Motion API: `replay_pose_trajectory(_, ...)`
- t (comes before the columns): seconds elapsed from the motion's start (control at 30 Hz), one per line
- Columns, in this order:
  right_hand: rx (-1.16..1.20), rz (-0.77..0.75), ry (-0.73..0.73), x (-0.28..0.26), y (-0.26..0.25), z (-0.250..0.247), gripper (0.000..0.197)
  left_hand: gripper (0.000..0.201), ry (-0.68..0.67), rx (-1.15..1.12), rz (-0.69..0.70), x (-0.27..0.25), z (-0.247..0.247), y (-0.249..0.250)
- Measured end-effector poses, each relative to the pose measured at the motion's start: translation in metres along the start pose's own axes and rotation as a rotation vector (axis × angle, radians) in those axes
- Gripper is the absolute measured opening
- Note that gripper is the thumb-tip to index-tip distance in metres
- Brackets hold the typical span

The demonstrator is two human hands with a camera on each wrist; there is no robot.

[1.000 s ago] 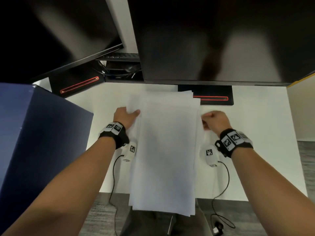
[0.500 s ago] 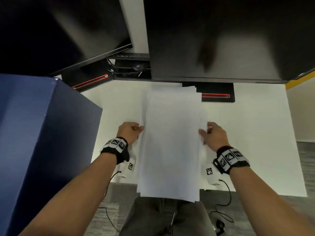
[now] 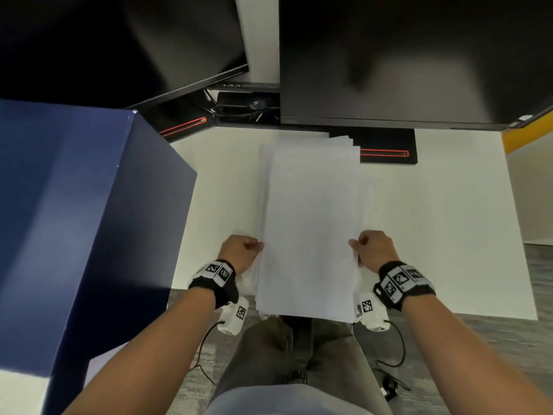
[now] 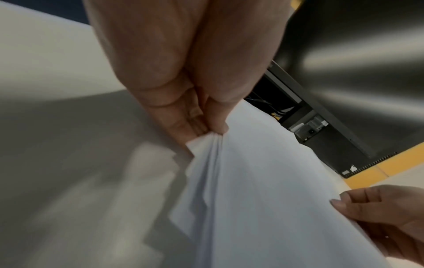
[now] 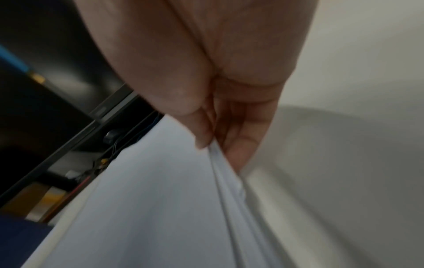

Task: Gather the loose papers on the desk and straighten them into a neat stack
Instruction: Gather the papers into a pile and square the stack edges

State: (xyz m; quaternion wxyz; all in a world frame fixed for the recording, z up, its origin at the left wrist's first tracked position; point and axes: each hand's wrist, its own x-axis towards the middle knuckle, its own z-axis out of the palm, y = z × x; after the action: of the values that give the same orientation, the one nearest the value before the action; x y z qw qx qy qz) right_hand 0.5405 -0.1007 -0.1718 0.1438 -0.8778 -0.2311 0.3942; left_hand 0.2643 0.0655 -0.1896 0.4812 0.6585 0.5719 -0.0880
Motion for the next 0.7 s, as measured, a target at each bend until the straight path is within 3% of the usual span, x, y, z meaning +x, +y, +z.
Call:
replay_pose_trajectory(0.17,0.081,-0.002,0.135,-0.013,0.003,0.003,0.027,0.036,0.074,-0.024,-0.006,-0.017,0.002,0.009)
replay_pose_trajectory(0.27,0.094,0.0,0.12,-0.024,0.009,0.001,0.021,0.038,0.065,0.026,-0.021,-0.03,0.001,0.005)
replay_pose_trajectory(0.37,0.049,0.017,0.091,-0.038,0.006,0.01,0.027,0.032,0.095,0.069,0.01,-0.037,0.011,0.003)
replay_pose_trajectory(0.5,0.077,0.074,0.044,-0.035,0.009,0.004,0.025,0.049,0.034,0.289,-0.01,-0.036,0.006,0.014)
replay_pose_trajectory(0.57,0.142,0.106,0.075,-0.025,0.006,-0.006,0.023,0.058,0.098,0.244,-0.031,-0.026,-0.005,0.025)
replay_pose_trajectory(0.63,0.181,0.106,0.16,-0.013,-0.004,-0.016,0.034,0.072,0.184,0.116,-0.034,-0.009,-0.016,0.043)
replay_pose_trajectory(0.7,0.183,0.054,0.214,0.003,-0.023,-0.021,0.04,0.07,0.236,0.061,-0.007,0.017,-0.019,0.063)
